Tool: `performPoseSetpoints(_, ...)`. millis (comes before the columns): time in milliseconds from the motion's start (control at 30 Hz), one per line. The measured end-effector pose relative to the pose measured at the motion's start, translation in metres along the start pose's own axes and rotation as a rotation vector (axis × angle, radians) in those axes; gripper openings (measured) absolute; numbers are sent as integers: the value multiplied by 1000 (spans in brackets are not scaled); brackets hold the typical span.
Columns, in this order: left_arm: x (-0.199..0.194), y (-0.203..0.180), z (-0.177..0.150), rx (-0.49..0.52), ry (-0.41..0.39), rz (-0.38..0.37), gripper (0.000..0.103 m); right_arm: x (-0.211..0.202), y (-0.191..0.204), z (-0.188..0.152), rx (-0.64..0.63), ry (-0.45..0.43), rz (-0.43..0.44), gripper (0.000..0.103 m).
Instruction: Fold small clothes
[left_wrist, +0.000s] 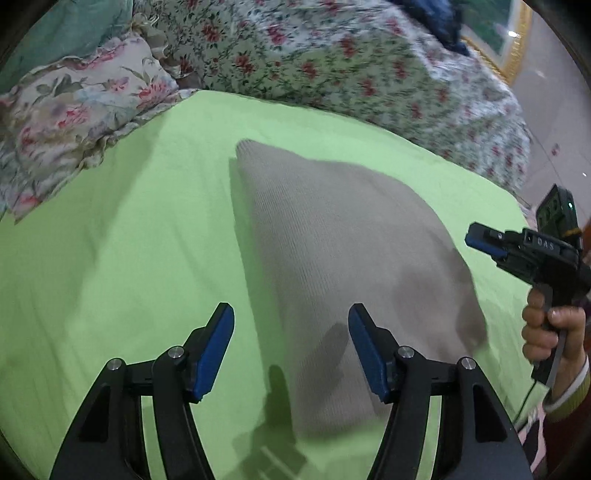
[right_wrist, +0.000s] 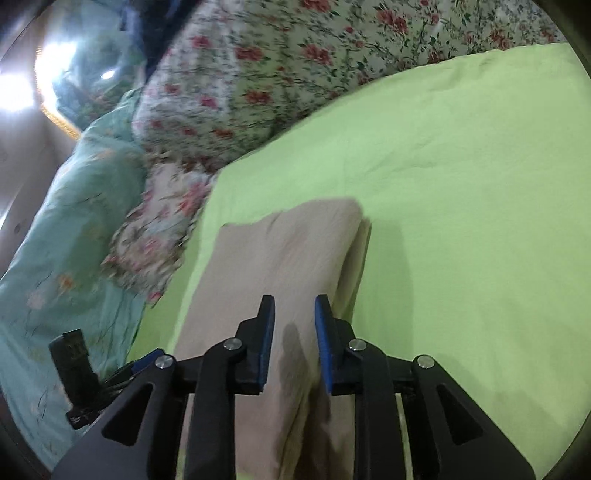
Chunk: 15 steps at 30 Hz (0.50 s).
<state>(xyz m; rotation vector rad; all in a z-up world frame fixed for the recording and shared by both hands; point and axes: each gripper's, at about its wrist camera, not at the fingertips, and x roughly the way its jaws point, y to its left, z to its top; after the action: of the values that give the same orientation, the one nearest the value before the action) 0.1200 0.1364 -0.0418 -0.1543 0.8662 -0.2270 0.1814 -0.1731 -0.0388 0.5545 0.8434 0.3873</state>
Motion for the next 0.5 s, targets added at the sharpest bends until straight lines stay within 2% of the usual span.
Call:
performPoseSetpoints(133,-12,-8,-47,29,12,-3,65,-23,11,-45,-34,21,12,34)
performPoseSetpoints(200,-10,-9,-60,23,24,-3,65,-26,16,-65,-70,37,-8,44)
performPoseSetpoints(233,-7,-9,-65,14,29,-11,65,-25,20,-75,-96,45,-19,45)
performPoseSetpoints(433,19,-7,-66,8,42,44,64,0,23,-89,-131,98,-39,45)
performPoseSetpoints(500,22,-9,-63,1,19,46,63,9,20,-92,-124,123,-36,43)
